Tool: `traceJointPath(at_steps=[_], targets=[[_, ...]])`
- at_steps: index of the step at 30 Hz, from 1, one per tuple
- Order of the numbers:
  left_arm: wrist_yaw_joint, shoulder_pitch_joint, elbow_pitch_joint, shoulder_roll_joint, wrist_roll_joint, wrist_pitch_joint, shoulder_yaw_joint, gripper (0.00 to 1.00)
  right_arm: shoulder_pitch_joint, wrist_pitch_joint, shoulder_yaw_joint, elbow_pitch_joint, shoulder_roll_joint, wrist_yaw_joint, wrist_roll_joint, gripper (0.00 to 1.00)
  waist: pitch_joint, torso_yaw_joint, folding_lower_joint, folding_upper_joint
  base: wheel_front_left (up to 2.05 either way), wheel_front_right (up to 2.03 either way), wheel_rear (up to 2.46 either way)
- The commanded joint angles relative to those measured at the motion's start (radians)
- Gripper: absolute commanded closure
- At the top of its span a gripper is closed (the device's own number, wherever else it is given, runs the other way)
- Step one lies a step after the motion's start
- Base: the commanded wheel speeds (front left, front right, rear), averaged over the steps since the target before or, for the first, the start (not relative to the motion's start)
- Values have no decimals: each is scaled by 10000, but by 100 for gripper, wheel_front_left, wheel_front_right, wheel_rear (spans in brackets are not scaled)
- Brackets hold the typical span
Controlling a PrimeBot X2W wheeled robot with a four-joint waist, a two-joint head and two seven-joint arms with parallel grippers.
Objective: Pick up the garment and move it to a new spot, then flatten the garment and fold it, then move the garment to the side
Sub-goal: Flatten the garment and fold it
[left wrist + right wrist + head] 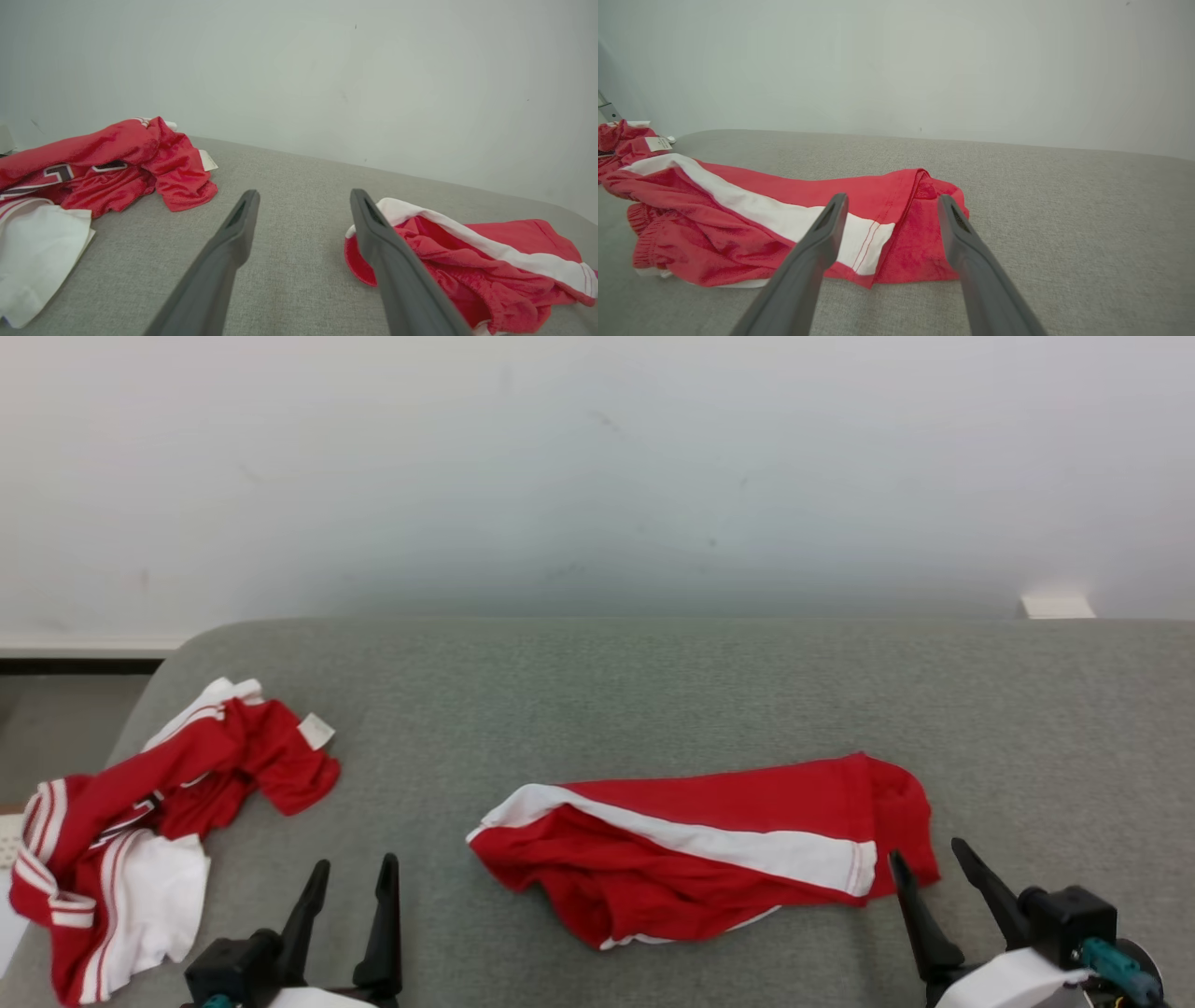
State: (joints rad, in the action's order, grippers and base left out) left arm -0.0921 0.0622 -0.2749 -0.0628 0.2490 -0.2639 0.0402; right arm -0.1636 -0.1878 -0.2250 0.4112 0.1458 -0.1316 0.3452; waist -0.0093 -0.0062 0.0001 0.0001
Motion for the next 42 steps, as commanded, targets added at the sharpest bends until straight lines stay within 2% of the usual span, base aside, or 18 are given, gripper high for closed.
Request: traceJointPath(at_steps=[1, 9, 15, 16, 18, 19, 20, 25, 30, 35, 42], targets=[[-48, 115, -26, 28, -144, -9, 8, 0, -404, 243, 29, 396, 40, 18, 159, 0, 111, 364, -1, -1, 0, 0, 0], [-121, 216, 19, 71, -211, -7, -6, 0, -1259, 1682, -49, 1990, 57, 18, 525, 0, 343, 1105, -1, -1, 0, 0, 0], [-146, 257, 5, 85, -230, -7, -7, 0, -1530, 2227, 244, 2735, -40, 18, 690, 0, 428, 1476, -1, -1, 0, 0, 0], [-154, 256, 11, 89, -233, -7, -17, 0, -1600, 2243, 263, 2803, -68, 18, 688, 12, 438, 1522, -1, -1, 0, 0, 0], [-167, 244, 1, 92, -245, -7, -35, 0, -1634, 2210, 267, 2878, -146, 18, 772, 58, 444, 1598, -1, -1, 0, 0, 0], [-172, 241, -1, 93, -248, -7, -45, 0, -1631, 2177, 248, 2902, -172, 18, 792, 76, 448, 1616, -1, -1, 0, 0, 0], [-173, 243, -9, 96, -253, -7, -52, 0, -1628, 2149, 242, 2931, -188, 18, 820, 100, 448, 1629, -1, -1, 0, 0, 0], [-176, 156, -76, 104, -293, -8, -112, 0, -1627, 1916, 133, 2916, -288, 18, 1039, 100, 360, 1524, -1, -1, 0, 0, 0], [-200, 73, -109, 107, -319, -8, -95, 0, -1391, 1705, -94, 2318, -279, 18, 1652, 100, 199, 1179, -1, -1, 0, 0, 0], [-210, -47, -91, 107, -347, -8, -96, 0, -981, 2107, -386, 996, 214, 18, 2789, 100, 49, 664, -1, -1, 0, 0, 0], [-242, -79, -72, 108, -350, -8, -119, 0, -3, 3343, -674, -1321, 1473, 18, 4502, 100, -27, 27, -1, -1, 0, 0, 0]])
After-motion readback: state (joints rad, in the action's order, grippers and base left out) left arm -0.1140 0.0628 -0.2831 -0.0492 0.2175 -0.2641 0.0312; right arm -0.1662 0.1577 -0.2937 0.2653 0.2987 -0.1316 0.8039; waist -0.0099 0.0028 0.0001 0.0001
